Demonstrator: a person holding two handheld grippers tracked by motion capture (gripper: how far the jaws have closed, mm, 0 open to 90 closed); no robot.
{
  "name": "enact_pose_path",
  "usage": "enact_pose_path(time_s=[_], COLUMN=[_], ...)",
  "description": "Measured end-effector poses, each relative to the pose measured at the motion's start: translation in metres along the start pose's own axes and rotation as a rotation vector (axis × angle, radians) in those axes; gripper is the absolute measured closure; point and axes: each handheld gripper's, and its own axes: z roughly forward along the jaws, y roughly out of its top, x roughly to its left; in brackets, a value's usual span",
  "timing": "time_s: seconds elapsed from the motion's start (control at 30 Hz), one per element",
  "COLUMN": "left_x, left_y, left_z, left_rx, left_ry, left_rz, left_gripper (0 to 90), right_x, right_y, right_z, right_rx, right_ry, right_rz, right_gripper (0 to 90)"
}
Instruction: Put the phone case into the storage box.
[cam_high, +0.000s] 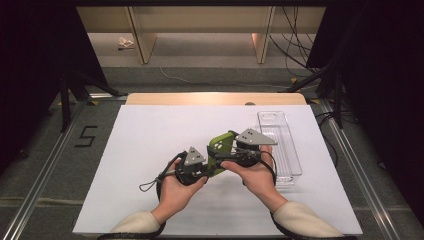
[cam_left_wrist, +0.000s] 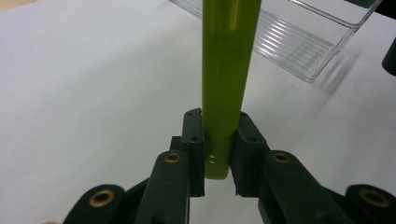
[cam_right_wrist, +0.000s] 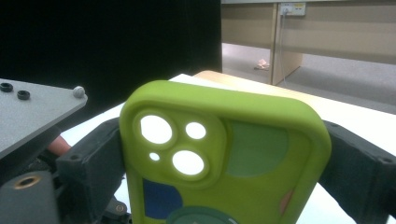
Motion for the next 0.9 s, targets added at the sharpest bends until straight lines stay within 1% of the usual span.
enact_pose_path(time_s=[0.17, 0.9], left_x=[0.0005, 0.0013], left_y=[-0.0001, -0.0002], left_z=[0.0000, 0.0004], left_rx=[-0.001, -0.008], left_ry=[0.002, 0.003], left_rz=[-0.003, -0.005], left_gripper=[77.6, 77.3], right_x=[0.0009, 0.0026], right_y=[-0.0004, -0.0005], right_z=[0.0000, 0.0004], right_rx=[-0.002, -0.020], right_ry=[-0.005, -0.003], right_rz=[-0.005, -0.023], right_gripper=[14.0, 15.7])
